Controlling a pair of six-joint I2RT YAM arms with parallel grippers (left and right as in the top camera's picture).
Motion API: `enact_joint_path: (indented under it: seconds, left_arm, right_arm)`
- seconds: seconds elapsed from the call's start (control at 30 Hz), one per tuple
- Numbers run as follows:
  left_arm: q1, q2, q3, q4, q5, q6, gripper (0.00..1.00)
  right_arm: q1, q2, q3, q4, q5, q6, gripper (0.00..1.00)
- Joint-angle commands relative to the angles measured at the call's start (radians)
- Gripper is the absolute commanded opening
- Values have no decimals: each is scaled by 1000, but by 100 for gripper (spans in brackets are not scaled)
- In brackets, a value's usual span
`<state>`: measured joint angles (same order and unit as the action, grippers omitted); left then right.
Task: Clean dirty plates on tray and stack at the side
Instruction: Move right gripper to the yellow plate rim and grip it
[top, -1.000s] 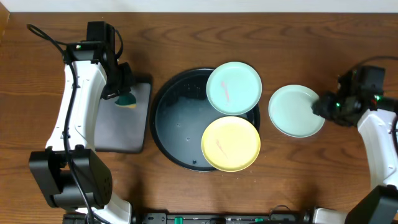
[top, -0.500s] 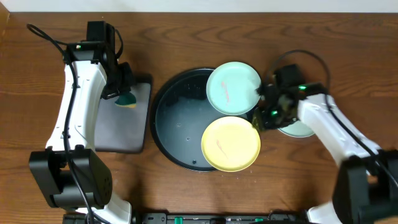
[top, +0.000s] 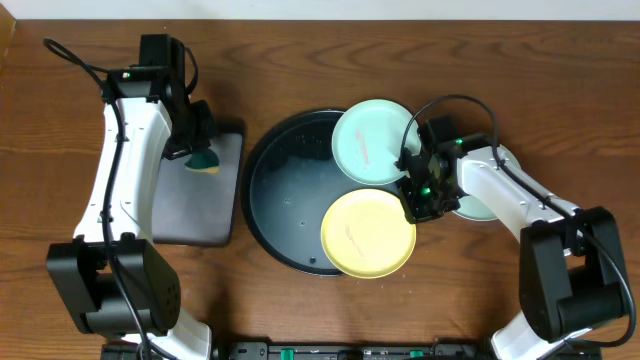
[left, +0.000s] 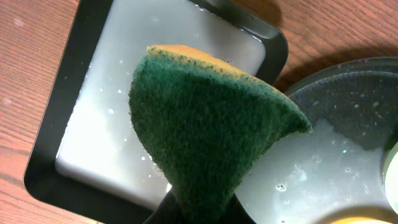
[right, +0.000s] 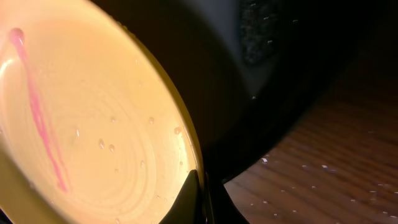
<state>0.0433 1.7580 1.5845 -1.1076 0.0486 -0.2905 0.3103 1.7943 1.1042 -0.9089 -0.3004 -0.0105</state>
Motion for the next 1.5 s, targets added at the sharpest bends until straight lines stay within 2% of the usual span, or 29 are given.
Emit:
enact_joint_path:
  seconds: [0.0,0.1,0.2,0.3,0.4,0.53,0.6,0.67,0.7,0.8,0.93,1.07,1.2,1.47]
  left_arm:
    - [2,0,2,-3,-12,9,8]
    - [2,0,2,-2,-12,1,8]
    - [2,0,2,-2,-11,1,8]
    - [2,0,1,-2,-11,1,8]
    - [2,0,1,-2,-12,1,8]
    - [2,0,1,-2,-12,1,8]
    - [2,0,1,-2,-12,1,8]
    - [2,0,1,-2,-11,1,8]
    - [1,0,1,-2,-11,-2,8]
    - [-3,0,1,-2,-11,-2,8]
    - [-15,0,1,-2,-9,-2,8]
    - [-35,0,-5,-2,-5,-2,8]
    - [-60,2,-37,-2,-4,-13,8]
    - [-167,3,-172,63,82,-68,8]
  right_arm:
    - [61,-28,68,2,-35,51,1]
    - [124,-28,138,78,-33,167,1]
    - [201,-21,142,240,-14,396,1]
    - [290,6,142,335,145,578,1]
    - [362,76,142,356,244,635,1]
    - [372,132,142,365,240,646,1]
    - [367,136,142,376,240,645,7]
    - [362,136,142,387,240,639,17]
    - [359,137,142,394,240,618,31]
    - [356,139,142,393,239,591,36]
    - [354,168,142,398,227,577,30]
    - [332,176,143,404,194,570,11]
    - [331,187,143,412,190,571,1]
    - [331,187,143,412,190,571,1]
